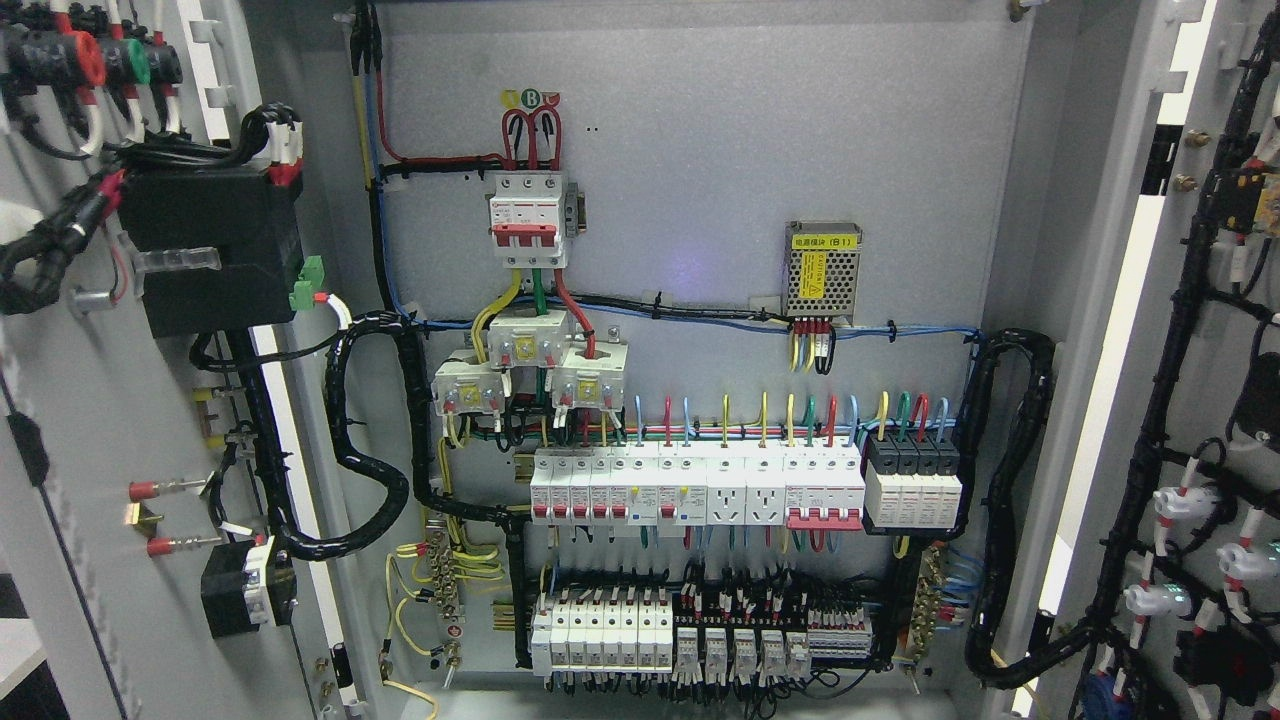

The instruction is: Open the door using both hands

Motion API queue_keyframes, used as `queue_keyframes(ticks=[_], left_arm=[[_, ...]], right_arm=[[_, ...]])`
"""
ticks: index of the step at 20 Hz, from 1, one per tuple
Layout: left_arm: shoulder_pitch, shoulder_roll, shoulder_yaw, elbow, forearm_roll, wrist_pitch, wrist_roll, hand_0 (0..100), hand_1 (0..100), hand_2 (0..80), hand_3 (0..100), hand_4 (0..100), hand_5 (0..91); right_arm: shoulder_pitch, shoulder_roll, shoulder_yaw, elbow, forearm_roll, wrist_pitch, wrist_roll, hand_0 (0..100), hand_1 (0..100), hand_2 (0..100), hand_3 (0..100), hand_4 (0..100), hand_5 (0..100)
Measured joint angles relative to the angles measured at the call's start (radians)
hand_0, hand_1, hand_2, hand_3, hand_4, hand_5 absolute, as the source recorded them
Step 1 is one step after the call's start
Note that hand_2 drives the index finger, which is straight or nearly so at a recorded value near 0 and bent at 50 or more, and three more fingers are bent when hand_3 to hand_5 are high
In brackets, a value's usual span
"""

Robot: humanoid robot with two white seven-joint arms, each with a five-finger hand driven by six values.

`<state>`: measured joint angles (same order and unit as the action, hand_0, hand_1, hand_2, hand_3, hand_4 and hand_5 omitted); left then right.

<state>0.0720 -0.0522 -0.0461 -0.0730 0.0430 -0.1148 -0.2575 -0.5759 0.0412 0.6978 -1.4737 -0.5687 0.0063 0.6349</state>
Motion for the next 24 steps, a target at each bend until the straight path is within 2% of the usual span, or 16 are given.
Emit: queue_keyframes(ticks=[2,4,8,13,16,20,22,24], left_arm=[[0.0,0.0,0.0,0.0,0.0,0.0,0.0,0,0,0.0,0,0,0.0],[0.0,0.0,0.0,0.0,0.0,0.0,0.0,0,0,0.0,0,0,0.0],[0.0,0.0,-0.001,0.001,0.0,0.0,-0.001,0,0,0.0,0,0,0.0],[0.008,0.0,-0.008,-0.029,-0.001,-0.005,-0.002,0,0,0.0,0,0,0.0],[0.057,0.0,-0.014,-0.103,-0.016,0.007,-0.005,0,0,0.0,0,0,0.0],[0.17,0.015,-0.02,-0.277,-0.03,0.019,-0.002,0,0,0.0,0,0,0.0],[0.223,0.027,-0.022,-0.376,-0.034,0.02,-0.001,0,0,0.0,0,0,0.0],[0.285,0.046,-0.024,-0.486,-0.037,0.022,0.001,0,0,0.0,0,0,0.0]], right_arm=[[0.017,-0.006,-0.021,0.007,0.004,-0.011,-0.042,38,0,0,0,0,0],[0.039,-0.012,-0.043,0.012,0.006,-0.061,-0.065,38,0,0,0,0,0],[0.099,-0.035,-0.087,0.02,0.014,-0.188,-0.083,38,0,0,0,0,0],[0.197,-0.068,-0.141,0.004,0.035,-0.256,-0.128,38,0,0,0,0,0],[0.272,-0.091,-0.163,-0.022,0.062,-0.267,-0.156,38,0,0,0,0,0],[0.376,-0.125,-0.188,-0.074,0.087,-0.282,-0.199,38,0,0,0,0,0],[0.432,-0.139,-0.2,-0.103,0.101,-0.323,-0.21,38,0,0,0,0,0],[0.479,-0.155,-0.213,-0.133,0.123,-0.397,-0.219,38,0,0,0,0,0]])
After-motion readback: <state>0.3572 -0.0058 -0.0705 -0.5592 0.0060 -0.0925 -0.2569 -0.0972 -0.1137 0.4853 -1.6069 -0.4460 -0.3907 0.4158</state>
